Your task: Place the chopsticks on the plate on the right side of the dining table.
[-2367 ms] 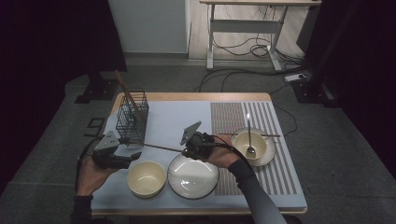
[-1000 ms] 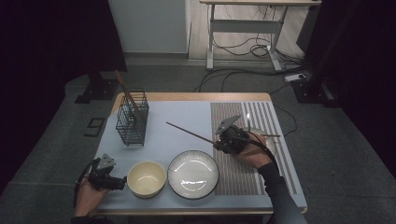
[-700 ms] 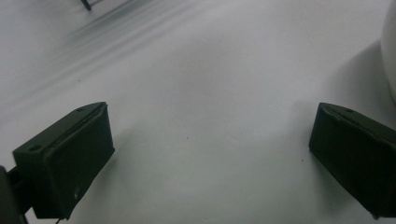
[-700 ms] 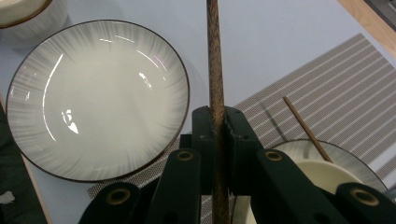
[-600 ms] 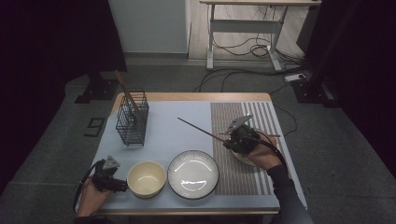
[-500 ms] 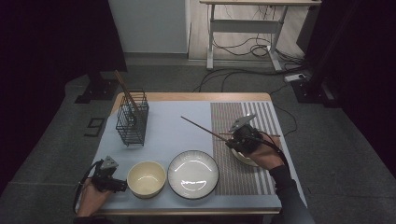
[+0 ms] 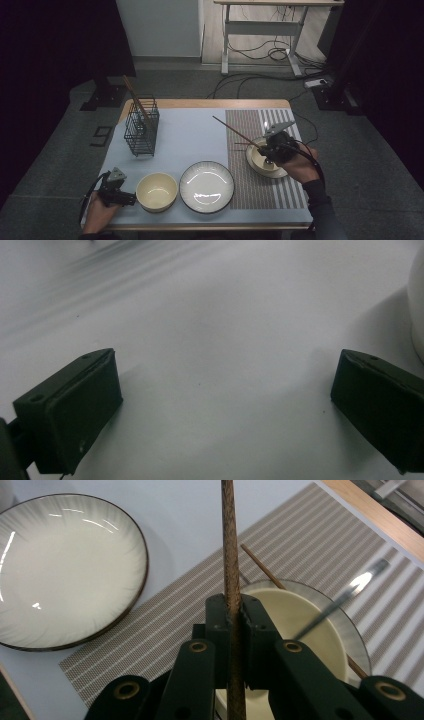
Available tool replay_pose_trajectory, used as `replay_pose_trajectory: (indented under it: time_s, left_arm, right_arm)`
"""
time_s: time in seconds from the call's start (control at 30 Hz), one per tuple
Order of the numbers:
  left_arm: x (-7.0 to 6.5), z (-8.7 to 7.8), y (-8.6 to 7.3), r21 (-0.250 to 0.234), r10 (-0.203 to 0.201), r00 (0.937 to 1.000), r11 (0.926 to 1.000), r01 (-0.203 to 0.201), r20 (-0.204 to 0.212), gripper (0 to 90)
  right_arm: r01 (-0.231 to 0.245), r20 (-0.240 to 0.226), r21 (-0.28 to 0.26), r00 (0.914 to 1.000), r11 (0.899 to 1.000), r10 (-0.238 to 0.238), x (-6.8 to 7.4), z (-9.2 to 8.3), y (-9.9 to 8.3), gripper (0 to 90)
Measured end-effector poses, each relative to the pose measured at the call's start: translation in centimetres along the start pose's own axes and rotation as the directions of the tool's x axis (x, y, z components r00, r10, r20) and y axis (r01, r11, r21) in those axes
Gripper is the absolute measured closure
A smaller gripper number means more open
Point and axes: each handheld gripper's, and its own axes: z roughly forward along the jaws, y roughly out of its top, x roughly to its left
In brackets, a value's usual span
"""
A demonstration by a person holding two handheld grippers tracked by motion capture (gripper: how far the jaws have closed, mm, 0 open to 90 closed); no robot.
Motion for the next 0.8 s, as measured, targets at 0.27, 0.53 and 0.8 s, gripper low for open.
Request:
replay_pose_trajectory:
  time_s: [0.27, 0.53, 0.8]
  left_arm:
    - [0.0, 0.0, 0.0, 0.000, -0.002, 1.0000, 1.0000, 0.002, 0.001, 0.0]
    - [0.0, 0.0, 0.0, -0.001, -0.004, 1.0000, 1.0000, 0.004, 0.002, 0.0]
    - [0.0, 0.0, 0.0, 0.001, -0.001, 1.0000, 1.0000, 0.001, 0.002, 0.0]
  right_arm:
    - [-0.074, 0.052, 0.004, 0.9959, 0.997, 0.074, -1.8, -1.2, -1.8, 84.0]
    - [-0.146, 0.106, 0.015, 0.9839, 0.989, 0.144, -3.4, -1.8, -3.5, 84.0]
    - [-0.206, 0.153, 0.016, 0.9675, 0.978, 0.201, -4.6, -2.0, -5.0, 84.0]
